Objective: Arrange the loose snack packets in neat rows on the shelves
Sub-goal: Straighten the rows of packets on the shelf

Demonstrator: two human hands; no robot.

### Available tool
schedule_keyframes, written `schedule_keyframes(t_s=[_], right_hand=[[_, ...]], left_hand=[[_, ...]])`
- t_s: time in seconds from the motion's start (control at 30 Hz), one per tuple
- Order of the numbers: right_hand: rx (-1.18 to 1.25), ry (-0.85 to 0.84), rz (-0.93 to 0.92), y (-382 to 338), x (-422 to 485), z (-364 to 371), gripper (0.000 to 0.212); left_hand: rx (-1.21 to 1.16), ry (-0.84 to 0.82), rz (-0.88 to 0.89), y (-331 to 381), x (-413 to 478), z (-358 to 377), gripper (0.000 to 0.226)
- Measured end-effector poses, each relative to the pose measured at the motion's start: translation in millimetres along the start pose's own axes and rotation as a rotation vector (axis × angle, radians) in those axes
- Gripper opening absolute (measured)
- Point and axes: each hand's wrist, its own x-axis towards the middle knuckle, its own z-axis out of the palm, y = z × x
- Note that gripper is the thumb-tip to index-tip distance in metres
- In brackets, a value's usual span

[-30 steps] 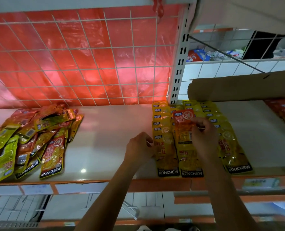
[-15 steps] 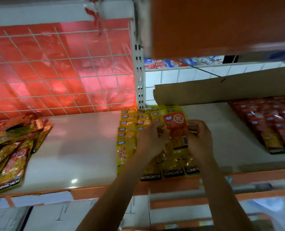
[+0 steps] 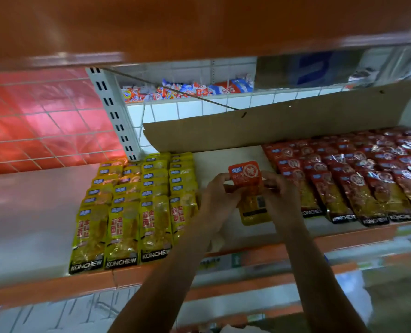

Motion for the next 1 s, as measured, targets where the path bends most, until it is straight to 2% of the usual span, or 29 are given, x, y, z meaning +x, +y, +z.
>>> schedule_keyframes(t_s=[0.17,0.23,0.3,0.4,0.47,0.57,0.63,0.67,0.7,0.77,0.87,0.97,1.0], right_hand=[[-0.05,0.053,-0.03,15.3,6.1,-33.4,0.029],[-0.101,0.096,-0.065,19.3,7.0,-43.1,0.021],[-0.101,0.067,-0.135,16.6,6.7,-45.2,0.012],[-0.049,-0.031,-0.202,13.3,7.9,-50.5,0.017],[-0.018,-0.059,-0.186,12.8,9.7,-53.2,0.02],[0.116,-0.06,-0.096,11.7,11.9,-56.8,0.024],[0.158,-0.032,-0.06,11.1,13.1,-58.6,0.027],[0.168,-0.016,-0.056,11.3,13.9,-59.1,0.029],[0.167,-0.007,-0.05,11.6,14.4,-59.7,0.031],[0.156,-0.009,-0.037,14.3,17.0,-62.1,0.031],[0.071,0.019,-0.058,21.4,22.2,-67.6,0.025],[-0.114,0.136,-0.075,28.8,27.2,-73.9,0.014],[-0.179,0.199,-0.066,31.2,28.6,-76.9,0.018]], left_hand=[[0.003,-0.047,0.0,5.2,-1.0,35.4,0.011],[-0.024,-0.068,0.005,10.7,-0.4,47.5,0.013],[-0.082,-0.081,0.011,15.8,-0.1,52.4,0.01],[-0.181,-0.123,0.023,25.0,-1.9,61.5,0.011],[-0.185,-0.148,0.059,28.1,-3.1,65.6,0.016],[-0.045,-0.126,0.146,27.6,-0.1,67.0,0.011],[0.024,-0.06,0.13,26.3,4.2,66.4,0.009],[0.05,-0.039,0.108,25.4,6.6,66.4,0.017],[0.062,-0.034,0.082,25.2,8.2,66.2,0.024],[0.056,-0.065,0.055,25.7,10.0,66.8,0.022],[0.026,-0.114,0.053,24.0,11.6,69.1,0.004],[-0.049,-0.136,-0.009,18.7,13.6,74.9,0.005],[-0.051,-0.13,-0.028,16.7,13.9,77.9,0.004]])
